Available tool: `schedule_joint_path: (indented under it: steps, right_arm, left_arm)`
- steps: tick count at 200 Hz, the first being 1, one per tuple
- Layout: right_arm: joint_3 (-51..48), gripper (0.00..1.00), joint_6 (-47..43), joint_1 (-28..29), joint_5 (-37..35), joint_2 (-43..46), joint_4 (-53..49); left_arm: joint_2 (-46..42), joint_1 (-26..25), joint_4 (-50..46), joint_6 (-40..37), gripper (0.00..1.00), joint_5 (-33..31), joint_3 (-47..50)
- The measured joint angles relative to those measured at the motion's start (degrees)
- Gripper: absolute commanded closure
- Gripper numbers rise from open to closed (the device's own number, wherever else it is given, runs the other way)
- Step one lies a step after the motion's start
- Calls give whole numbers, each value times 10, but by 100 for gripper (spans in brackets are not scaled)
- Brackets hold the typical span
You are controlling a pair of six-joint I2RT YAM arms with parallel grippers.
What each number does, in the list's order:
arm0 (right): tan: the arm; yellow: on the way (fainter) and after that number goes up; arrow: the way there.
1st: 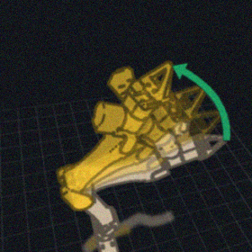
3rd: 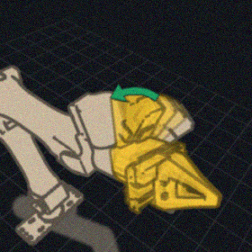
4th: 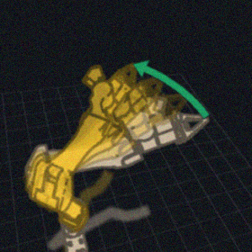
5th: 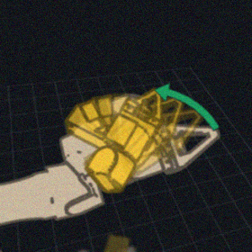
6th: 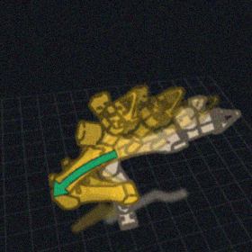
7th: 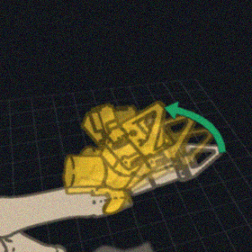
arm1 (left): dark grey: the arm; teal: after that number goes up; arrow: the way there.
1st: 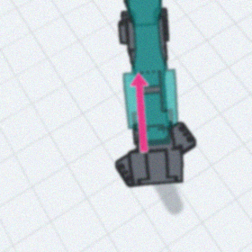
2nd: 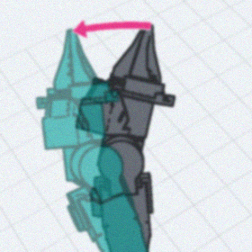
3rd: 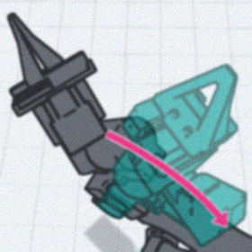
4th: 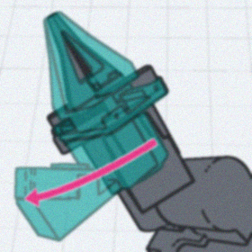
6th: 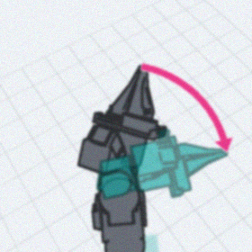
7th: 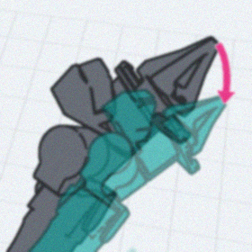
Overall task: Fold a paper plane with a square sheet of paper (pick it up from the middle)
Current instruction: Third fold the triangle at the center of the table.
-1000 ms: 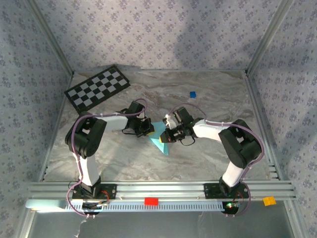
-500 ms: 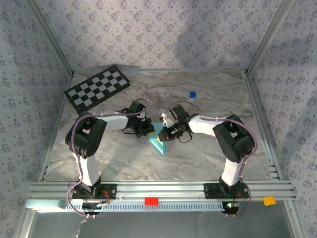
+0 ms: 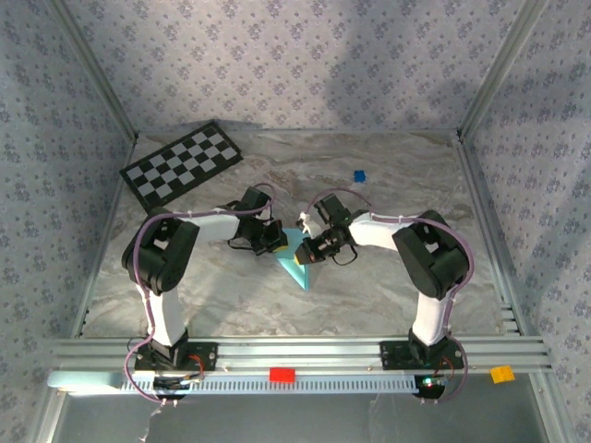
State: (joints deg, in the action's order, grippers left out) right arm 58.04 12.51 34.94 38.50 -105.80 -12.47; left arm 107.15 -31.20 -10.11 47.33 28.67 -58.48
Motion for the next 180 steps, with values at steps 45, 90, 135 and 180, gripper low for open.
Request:
schedule_joint_path:
  steps: [45,90,135,180]
  right_arm:
    - [16,100,-14,-1,-8,-7,-11]
    - [21,100,-27,-1,-16,-10,-26]
    - [21,100,-30,-1,-26,-10,-28]
    - [21,100,-30,-1,-34,-11,-28]
  left_arm:
    - [0,0,0,0,96,0,0]
    - [0,0,-1,0,97,0,0]
    - [0,0,-1,0,97,0,0]
    - [0,0,-1,0,97,0,0]
